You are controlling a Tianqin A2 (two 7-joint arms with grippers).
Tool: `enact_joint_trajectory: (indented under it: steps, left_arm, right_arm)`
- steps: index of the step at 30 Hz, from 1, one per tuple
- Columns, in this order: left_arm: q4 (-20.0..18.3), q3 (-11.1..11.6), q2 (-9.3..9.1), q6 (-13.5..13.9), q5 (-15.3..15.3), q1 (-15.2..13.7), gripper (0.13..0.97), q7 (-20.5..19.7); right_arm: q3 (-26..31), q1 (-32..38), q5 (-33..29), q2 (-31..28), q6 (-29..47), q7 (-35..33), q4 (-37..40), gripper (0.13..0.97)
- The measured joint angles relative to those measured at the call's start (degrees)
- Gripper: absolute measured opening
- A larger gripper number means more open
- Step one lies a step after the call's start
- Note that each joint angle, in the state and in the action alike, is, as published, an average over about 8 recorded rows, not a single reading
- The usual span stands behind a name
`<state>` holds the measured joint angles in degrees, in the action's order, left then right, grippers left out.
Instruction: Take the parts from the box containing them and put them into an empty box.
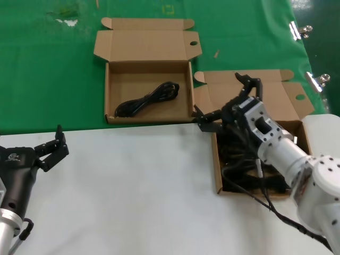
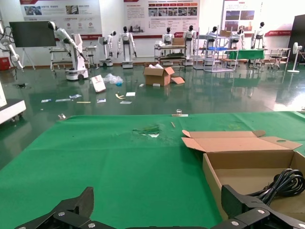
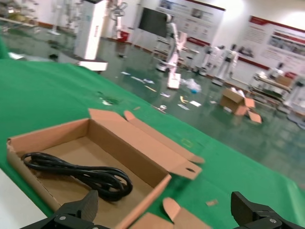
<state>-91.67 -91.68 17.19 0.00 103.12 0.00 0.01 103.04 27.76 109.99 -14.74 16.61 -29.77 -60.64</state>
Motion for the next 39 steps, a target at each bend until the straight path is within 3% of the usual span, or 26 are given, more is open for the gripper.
enact_joint_trajectory:
  steps: [5,14,27,39]
  left_arm:
    - [0.0,0.0,0.00,0.0,0.0,0.0,0.935,0.0]
    - [0.0,0.0,0.00,0.0,0.0,0.0,0.966,0.0]
    - [0.0,0.0,0.00,0.0,0.0,0.0,0.966,0.0]
    - [0.0,0.0,0.00,0.0,0.0,0.0,0.966,0.0]
  right_arm:
    - [-1.8,-4.4,-1.1,-0.4,-2.7,4.8,-5.0,0.966]
    - [-5.1,-12.5,-3.1,-1.1,-7.5,13.4,-14.0,0.966]
    - [-9.7,-23.6,-5.8,-2.1,-14.1,25.3,-26.4,0.966]
    - [-10.5,-25.5,-6.3,-2.3,-15.3,27.4,-28.5,0.966]
